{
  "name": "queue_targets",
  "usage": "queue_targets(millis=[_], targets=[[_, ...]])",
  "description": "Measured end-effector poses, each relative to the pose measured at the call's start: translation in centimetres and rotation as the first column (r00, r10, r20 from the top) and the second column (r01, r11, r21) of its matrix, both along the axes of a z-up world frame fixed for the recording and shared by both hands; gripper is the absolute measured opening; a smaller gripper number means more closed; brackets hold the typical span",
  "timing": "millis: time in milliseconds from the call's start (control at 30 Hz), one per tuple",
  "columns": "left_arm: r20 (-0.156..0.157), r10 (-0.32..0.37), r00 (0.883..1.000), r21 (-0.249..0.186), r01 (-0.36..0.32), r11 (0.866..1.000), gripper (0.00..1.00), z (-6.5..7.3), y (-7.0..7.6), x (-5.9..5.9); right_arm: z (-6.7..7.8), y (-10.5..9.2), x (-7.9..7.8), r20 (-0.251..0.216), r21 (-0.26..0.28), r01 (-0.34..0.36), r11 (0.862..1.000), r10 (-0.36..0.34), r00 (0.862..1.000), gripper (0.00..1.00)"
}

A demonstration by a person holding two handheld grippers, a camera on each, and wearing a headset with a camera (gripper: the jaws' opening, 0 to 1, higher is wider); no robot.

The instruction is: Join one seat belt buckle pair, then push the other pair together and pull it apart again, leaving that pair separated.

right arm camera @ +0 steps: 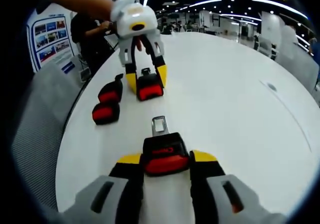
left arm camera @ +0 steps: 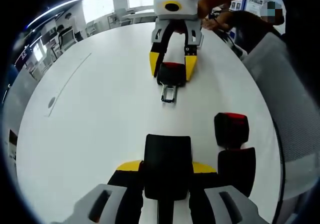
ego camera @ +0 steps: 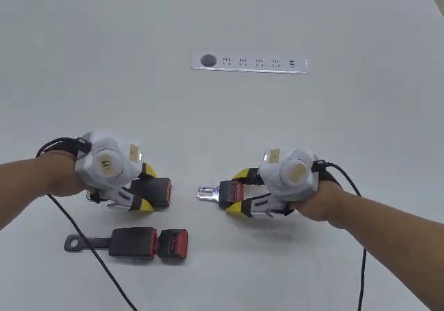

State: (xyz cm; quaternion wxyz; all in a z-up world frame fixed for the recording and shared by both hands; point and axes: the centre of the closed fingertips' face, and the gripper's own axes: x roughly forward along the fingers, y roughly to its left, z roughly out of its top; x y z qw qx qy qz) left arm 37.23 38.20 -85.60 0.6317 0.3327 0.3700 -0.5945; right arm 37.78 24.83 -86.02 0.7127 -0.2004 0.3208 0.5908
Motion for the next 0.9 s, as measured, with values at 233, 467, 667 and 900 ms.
queue_targets(millis=[233,467,667,900], targets=[[0.000,0.004,1.000,0.003,-0.004,1.000,0.36,0.2,-0.1,-0.2,-0.1,-1.6,-0.1,-0.006,-0.008,0.009,1.000,-0.009,1.000,0.36],[-0.001,0.006,1.000,0.006,-0.006,1.000,0.36,0.2,0.0,-0.2,-0.1,-3.2,-0.5,-0.022,-0.008,0.027,1.000,-0.027,0.999,0.37],[-0.001,0.005,1.000,0.009,-0.005,1.000,0.36,0.0,0.1,0.0,0.0,-4.4,-0.8,-0.013,-0.017,0.039,0.999,-0.039,0.999,0.37],[-0.002,0.005,1.000,0.010,-0.005,1.000,0.36,0.0,0.1,0.1,0.0,-5.7,-0.9,0.006,-0.035,0.043,0.998,-0.042,0.999,0.37]])
